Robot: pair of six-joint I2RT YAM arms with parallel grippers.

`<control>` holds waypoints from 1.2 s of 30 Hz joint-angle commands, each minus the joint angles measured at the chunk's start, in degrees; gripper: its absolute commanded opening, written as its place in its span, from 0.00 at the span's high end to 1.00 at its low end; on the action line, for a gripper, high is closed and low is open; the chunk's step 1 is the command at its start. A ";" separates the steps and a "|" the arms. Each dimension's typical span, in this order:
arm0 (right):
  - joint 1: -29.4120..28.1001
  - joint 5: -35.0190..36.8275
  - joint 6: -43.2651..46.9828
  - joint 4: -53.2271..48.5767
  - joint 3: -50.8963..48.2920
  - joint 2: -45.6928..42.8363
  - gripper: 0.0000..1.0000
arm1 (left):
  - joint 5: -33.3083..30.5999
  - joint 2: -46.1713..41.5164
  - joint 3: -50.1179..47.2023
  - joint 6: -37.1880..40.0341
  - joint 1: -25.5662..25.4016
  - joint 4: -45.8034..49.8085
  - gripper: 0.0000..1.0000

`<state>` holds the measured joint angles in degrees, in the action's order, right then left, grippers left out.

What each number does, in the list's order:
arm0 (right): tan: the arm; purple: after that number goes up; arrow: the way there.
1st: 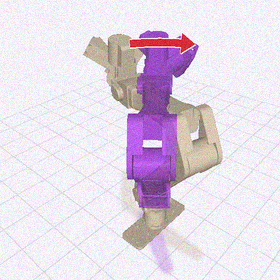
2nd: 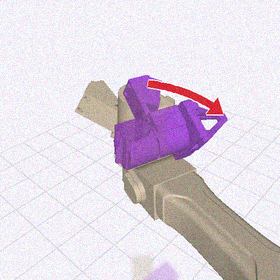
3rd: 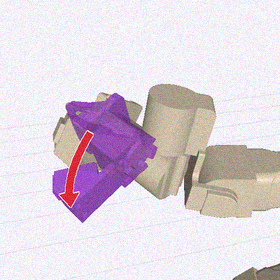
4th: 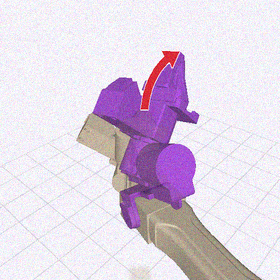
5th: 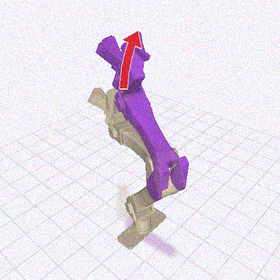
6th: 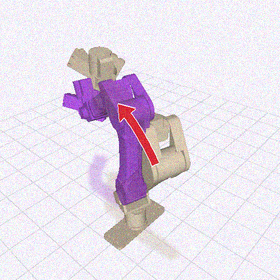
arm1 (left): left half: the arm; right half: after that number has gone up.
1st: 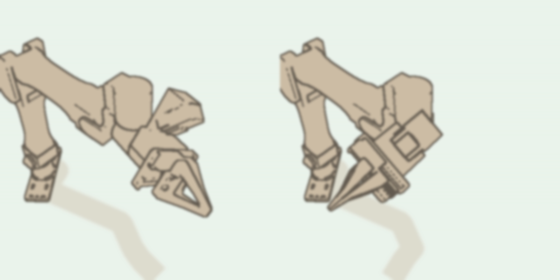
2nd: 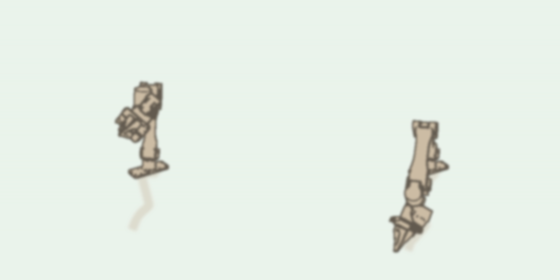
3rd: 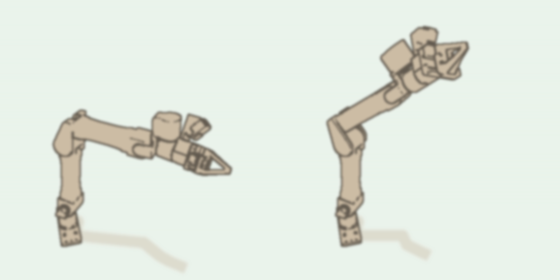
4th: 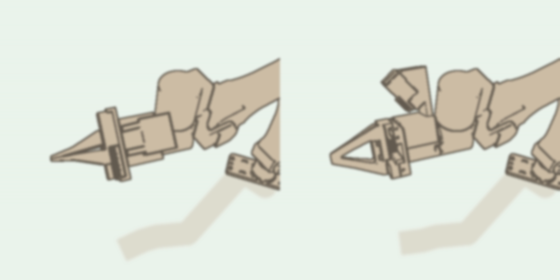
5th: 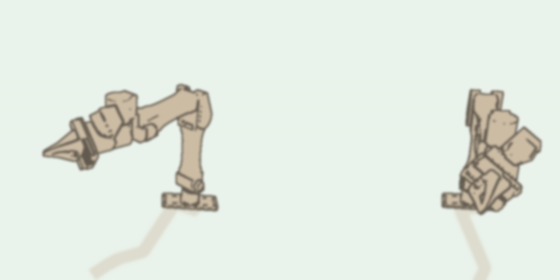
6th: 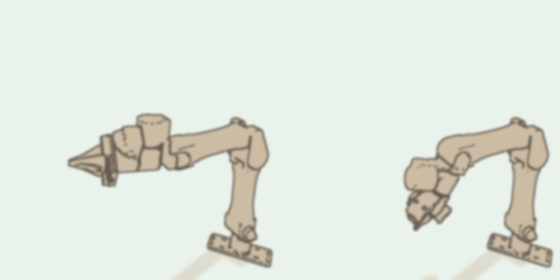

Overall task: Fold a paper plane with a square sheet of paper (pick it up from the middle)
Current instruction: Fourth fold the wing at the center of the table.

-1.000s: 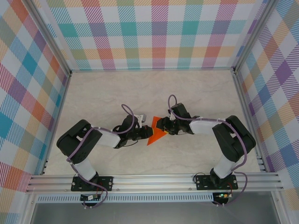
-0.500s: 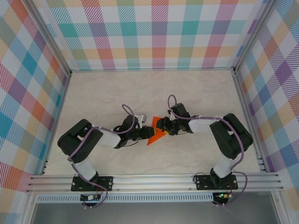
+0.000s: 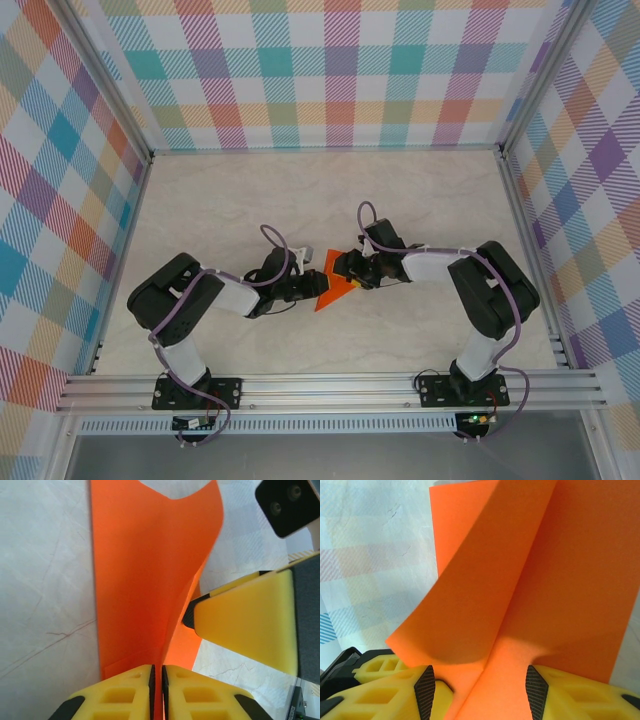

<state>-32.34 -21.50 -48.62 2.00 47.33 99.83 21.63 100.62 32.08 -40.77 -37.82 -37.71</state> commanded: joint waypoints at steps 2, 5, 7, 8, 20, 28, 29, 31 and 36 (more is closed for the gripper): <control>0.08 4.12 2.70 -5.25 1.16 2.93 0.46 | 1.17 2.28 1.50 -3.53 1.78 -0.88 0.86; -0.12 5.72 3.56 -7.99 2.31 3.92 0.46 | 1.22 2.65 1.44 -4.79 2.22 -1.18 0.86; -0.25 6.38 3.71 -9.28 2.74 4.61 0.46 | 0.93 2.53 1.16 -5.16 2.49 -0.83 0.86; -0.31 6.59 3.79 -9.62 2.94 4.80 0.46 | 0.79 2.39 1.08 -5.19 2.64 -0.81 0.86; -1.48 12.31 2.94 -20.20 8.36 8.84 0.46 | 0.57 -1.84 0.45 -4.09 2.84 2.92 0.74; -1.53 12.18 2.63 -23.62 10.91 10.92 0.46 | -4.85 -14.11 -1.46 -1.30 2.84 14.69 0.68; -1.55 12.11 2.74 -23.91 11.14 11.07 0.46 | -4.38 -14.97 -1.73 -1.41 2.84 14.49 0.69; -1.50 11.93 2.92 -24.05 11.46 11.48 0.46 | -2.44 -15.65 -2.02 -1.66 2.81 12.82 0.70; -1.59 11.39 3.36 -25.72 12.90 12.81 0.42 | 2.40 -13.92 -1.95 -1.86 2.28 7.68 0.74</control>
<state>-33.87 -17.02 -46.06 -18.28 62.15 106.83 21.08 85.82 30.83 -43.64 -35.70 -27.33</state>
